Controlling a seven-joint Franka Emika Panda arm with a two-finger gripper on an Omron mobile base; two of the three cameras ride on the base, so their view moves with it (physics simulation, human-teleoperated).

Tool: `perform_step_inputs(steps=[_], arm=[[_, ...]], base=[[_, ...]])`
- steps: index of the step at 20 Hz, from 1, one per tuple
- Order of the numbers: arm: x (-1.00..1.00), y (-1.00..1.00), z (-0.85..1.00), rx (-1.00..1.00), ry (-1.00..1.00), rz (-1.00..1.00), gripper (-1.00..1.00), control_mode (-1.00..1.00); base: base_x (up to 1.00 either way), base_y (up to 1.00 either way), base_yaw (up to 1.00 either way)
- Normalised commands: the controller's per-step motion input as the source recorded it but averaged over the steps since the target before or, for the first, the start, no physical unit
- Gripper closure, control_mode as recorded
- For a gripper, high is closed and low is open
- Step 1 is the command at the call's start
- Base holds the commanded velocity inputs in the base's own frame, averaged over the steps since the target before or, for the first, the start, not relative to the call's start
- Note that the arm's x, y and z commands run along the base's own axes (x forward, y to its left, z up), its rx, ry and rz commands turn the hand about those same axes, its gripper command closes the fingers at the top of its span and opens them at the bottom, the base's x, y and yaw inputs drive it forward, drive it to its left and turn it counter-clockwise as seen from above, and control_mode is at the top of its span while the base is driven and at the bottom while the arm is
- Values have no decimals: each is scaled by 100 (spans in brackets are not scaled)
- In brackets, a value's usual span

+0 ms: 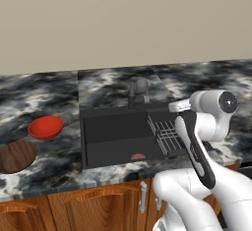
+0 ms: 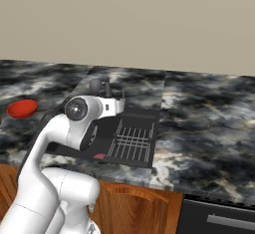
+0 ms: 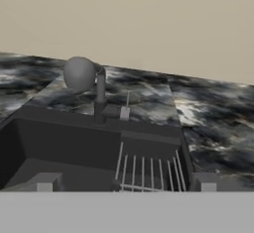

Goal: Rinse each bowl for a few seconds and place them down in the sink or on the counter.

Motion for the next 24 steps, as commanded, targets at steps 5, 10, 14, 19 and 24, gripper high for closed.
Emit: perform_step_inputs(steps=[5,10,14,19,24], arm=[[17,-3,-8,-5,-14,6,-100,-100],[21,0,-6,-4,-13,5,-100,-100],[27,0,-3,0,-11,4,-100,-100],[30,-2,-2,1,-5,5,-100,-100],[38,0,-1,4,0,7,-100,-100]], base=[[0,0,0],[0,0,0],[0,0,0],[0,0,0],[0,0,0]])
